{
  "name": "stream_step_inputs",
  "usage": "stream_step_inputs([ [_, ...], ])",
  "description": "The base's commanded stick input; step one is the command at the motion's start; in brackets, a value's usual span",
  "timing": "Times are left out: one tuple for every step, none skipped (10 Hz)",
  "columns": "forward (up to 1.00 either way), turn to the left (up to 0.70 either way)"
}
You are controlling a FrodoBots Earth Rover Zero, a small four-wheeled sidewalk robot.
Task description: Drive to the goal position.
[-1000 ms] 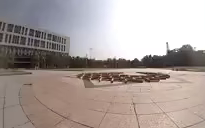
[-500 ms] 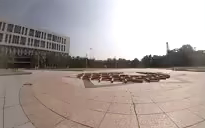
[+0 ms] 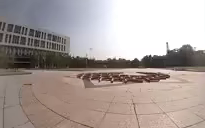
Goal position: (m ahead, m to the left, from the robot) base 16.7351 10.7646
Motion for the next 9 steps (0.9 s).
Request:
stream_step_inputs([
  [0.05,0.00],
  [0.05,0.00],
  [0.05,0.00],
  [0.05,0.00],
  [0.05,0.00],
  [0.05,0.00],
  [0.04,0.00],
  [0.04,0.00],
  [0.04,0.00],
])
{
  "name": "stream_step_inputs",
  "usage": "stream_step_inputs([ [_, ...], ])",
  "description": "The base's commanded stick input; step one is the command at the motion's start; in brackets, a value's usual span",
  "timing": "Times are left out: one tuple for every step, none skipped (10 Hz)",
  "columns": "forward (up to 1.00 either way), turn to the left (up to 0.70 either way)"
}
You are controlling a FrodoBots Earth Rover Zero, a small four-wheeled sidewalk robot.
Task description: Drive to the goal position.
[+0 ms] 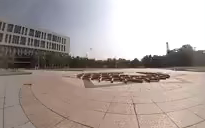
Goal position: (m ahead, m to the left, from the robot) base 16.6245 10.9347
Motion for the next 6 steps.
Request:
stream_step_inputs([
  [0.05,0.00],
  [0.05,0.00],
  [0.05,0.00],
  [0.04,0.00],
  [0.05,0.00],
  [0.04,0.00],
])
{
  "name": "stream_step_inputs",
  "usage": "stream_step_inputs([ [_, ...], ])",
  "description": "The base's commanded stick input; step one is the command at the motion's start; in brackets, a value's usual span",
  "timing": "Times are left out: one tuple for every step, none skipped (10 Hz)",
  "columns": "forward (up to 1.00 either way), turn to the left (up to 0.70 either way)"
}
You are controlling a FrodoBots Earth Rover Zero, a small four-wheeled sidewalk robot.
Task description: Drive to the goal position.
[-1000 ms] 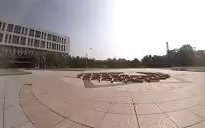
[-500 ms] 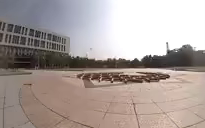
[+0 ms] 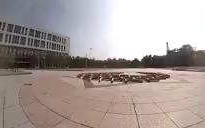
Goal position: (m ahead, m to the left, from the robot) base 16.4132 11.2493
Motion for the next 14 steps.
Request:
stream_step_inputs([
  [0.05,0.00],
  [0.05,0.00],
  [0.05,0.00],
  [0.05,0.00],
  [0.04,0.00],
  [0.04,0.00],
  [0.04,0.00],
  [0.05,0.00],
  [0.05,0.00],
  [0.05,0.00],
  [0.04,0.00],
  [0.05,0.00],
  [0.04,0.00],
  [0.05,0.00],
])
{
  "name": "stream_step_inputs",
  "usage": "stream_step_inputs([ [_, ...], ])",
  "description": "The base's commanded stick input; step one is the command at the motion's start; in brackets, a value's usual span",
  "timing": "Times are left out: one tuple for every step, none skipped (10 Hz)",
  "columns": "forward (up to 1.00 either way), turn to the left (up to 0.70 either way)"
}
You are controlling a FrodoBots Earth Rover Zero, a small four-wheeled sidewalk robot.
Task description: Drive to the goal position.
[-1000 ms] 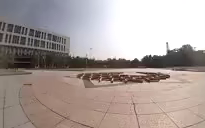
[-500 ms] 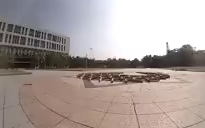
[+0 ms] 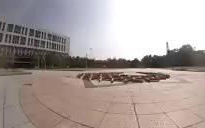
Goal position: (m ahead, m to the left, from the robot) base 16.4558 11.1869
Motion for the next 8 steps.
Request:
stream_step_inputs([
  [0.05,0.00],
  [0.05,0.00],
  [0.05,0.00],
  [0.04,0.00],
  [0.05,0.00],
  [0.04,0.00],
  [0.05,0.00],
  [0.04,0.00],
])
